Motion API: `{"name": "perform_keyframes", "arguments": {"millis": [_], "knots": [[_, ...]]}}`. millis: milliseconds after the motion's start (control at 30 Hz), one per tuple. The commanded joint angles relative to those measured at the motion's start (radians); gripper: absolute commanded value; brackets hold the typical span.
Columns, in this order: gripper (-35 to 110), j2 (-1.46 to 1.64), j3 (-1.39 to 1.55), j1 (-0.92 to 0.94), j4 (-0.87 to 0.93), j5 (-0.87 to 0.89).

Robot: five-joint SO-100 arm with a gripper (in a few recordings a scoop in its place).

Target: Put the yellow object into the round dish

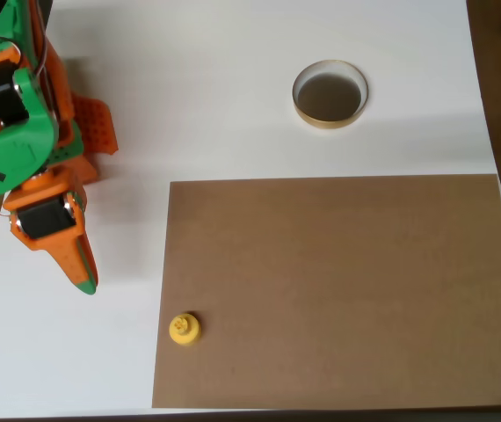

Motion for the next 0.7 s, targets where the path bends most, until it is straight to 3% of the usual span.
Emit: {"name": "perform_keyframes", "arguments": {"millis": [0,400,667], "knots": [[0,0.02,-0.018,0.011,0.005,-0.008],[0,0.02,-0.012,0.008,-0.02,0.008],[15,0.02,-0.031,-0.038,-0.018,0.049]]}}
